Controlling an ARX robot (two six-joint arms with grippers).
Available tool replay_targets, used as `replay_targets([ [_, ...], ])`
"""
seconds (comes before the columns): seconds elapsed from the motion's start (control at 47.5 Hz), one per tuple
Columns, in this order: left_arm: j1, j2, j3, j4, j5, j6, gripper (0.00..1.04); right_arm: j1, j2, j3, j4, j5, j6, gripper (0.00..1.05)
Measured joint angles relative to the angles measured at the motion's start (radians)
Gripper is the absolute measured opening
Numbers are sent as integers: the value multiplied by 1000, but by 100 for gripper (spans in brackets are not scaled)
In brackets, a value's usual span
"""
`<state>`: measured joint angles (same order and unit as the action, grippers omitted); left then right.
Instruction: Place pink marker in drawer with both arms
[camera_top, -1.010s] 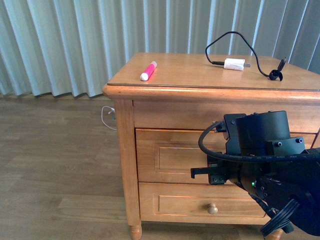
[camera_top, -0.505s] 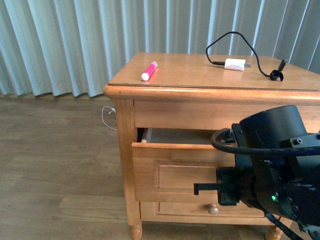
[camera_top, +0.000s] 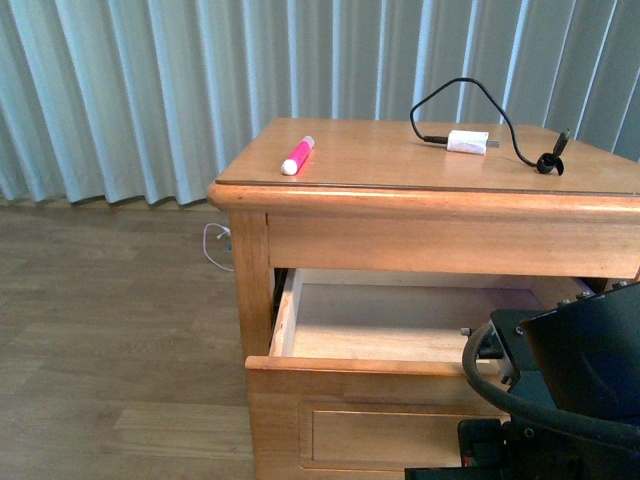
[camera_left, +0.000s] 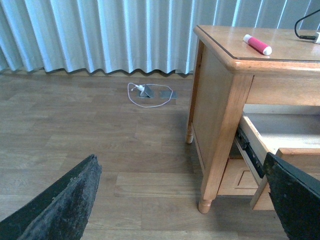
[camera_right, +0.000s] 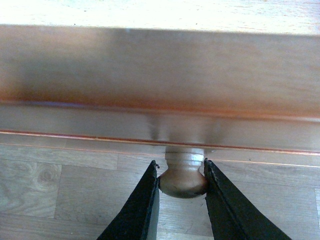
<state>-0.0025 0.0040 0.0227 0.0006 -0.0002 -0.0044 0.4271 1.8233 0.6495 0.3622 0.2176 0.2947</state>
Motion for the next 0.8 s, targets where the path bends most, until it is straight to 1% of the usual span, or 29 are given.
replay_targets([
  [0.063,0,0,0,0,0,0,99,4,-5,-5,0,5,3,22],
  [0.105,0,0,0,0,0,0,99,5,-7,-9,0,10,3,26],
  [0.189,0,0,0,0,0,0,99,7,-24,-22,-9,18,9,39],
  [0.21,0,0,0,0,0,0,99,8,-29,-25,-12,19,10,41],
  [0.273,0,0,0,0,0,0,99,9,-70,-43,-37,29,11,51],
  [0.337,0,0,0,0,0,0,99,10,-109,-55,-58,36,15,58],
  [0.4,0,0,0,0,0,0,99,10,-187,-74,-91,48,21,69],
  [0.442,0,0,0,0,0,0,99,10,-230,-85,-110,54,25,74],
  [0.568,0,0,0,0,0,0,99,18,-410,-117,-195,101,28,94],
  [0.61,0,0,0,0,0,0,99,22,-461,-124,-220,117,30,98],
  [0.673,0,0,0,0,0,0,99,32,-579,-134,-272,159,32,96],
  [0.799,0,0,0,0,0,0,99,53,-762,-138,-359,236,31,96],
])
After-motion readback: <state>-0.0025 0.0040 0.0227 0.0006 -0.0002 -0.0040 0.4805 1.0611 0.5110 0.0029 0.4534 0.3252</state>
